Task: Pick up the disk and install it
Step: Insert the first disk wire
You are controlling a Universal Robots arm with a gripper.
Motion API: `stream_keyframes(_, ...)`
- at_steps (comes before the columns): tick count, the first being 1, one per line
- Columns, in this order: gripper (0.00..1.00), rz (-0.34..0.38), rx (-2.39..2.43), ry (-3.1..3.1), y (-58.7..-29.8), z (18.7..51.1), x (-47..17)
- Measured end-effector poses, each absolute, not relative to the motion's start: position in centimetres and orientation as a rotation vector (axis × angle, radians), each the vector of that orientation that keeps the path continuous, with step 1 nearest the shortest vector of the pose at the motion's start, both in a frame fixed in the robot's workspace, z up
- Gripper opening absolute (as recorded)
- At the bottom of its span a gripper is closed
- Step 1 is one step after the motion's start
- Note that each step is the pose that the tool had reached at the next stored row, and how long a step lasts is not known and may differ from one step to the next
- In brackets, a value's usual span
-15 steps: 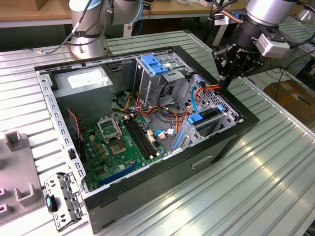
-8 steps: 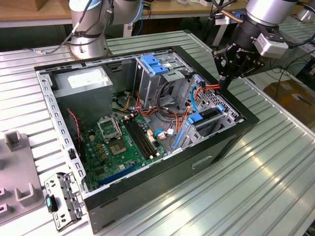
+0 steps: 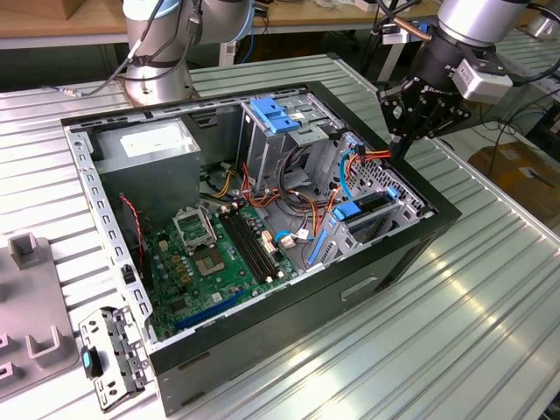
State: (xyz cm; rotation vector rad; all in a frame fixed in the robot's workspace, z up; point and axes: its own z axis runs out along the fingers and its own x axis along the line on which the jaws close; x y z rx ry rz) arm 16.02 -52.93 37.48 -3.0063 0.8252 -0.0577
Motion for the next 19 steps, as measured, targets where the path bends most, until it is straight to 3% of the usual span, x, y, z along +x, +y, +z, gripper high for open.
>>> stream_keyframes(19,0.16,-0.06,-2.943,1.037,-52.9,37.5,14.4)
